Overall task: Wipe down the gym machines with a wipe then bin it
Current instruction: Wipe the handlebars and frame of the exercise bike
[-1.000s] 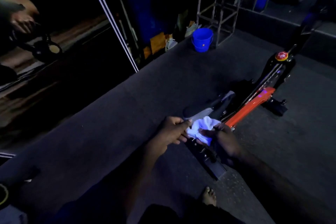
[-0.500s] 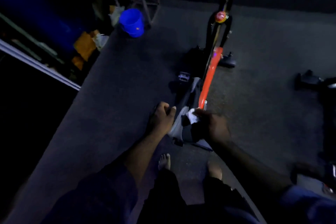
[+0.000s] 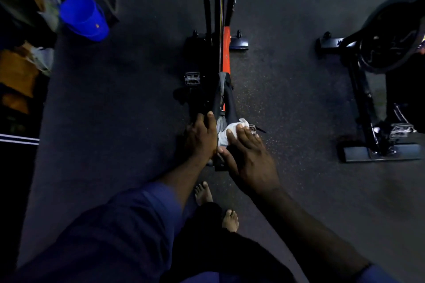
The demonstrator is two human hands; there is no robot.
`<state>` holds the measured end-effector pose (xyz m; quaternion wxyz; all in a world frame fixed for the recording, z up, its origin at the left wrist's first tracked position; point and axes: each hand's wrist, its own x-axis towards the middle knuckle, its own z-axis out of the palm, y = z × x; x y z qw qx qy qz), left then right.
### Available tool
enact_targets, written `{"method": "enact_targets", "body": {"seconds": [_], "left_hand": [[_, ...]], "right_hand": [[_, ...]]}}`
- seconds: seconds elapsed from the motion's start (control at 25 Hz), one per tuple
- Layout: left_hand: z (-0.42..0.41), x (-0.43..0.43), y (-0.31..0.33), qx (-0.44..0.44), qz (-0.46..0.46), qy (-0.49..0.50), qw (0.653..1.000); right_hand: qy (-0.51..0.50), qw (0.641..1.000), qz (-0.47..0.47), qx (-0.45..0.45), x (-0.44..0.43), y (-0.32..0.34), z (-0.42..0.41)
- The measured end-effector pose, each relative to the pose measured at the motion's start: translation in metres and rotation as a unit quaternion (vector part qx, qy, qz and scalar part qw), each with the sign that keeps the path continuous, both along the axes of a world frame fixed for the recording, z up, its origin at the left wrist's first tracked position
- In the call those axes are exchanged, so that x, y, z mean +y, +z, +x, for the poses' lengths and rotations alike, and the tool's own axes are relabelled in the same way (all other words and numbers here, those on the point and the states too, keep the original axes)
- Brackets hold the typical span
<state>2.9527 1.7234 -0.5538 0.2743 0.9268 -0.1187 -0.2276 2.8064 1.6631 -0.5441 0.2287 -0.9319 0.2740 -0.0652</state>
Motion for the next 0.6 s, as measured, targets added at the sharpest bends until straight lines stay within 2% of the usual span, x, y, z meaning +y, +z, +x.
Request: {"method": "enact_targets", "body": {"seconds": [0.08,0.16,0.28,0.36,0.48,0.6], "left_hand": [[0.0,0.0,-0.003,0.002,0.004,0.003,1.0],[0.002,0.001,-0.008,0.008,0.005,0.014,1.0],[0.002,0.0,-0.013,-0.006,0.007,0.02,1.0],[0.002,-0.001,-0.016,-0.009,0.016,0.019,1.0],[0.003,0.0,-0.017,-0.005,0.024,0.029,0.999],[0.004,0.0,-0.022,-0.01,0.021,0.031,0.999]], "right_hand": [[-0.027,0.999,-0.03,-0.02,-0.003,-0.003,0.02],[-0.057,0.997,-0.016,-0.045,-0.003,-0.01,0.033],[-0.092,0.985,0.025,-0.142,0.006,-0.018,0.01],[-0.072,0.983,0.028,-0.167,0.019,-0.023,-0.021],[-0.014,0.984,0.071,-0.163,0.028,-0.026,-0.042],[0.0,0.99,0.073,-0.122,-0.005,-0.023,-0.005]]}}
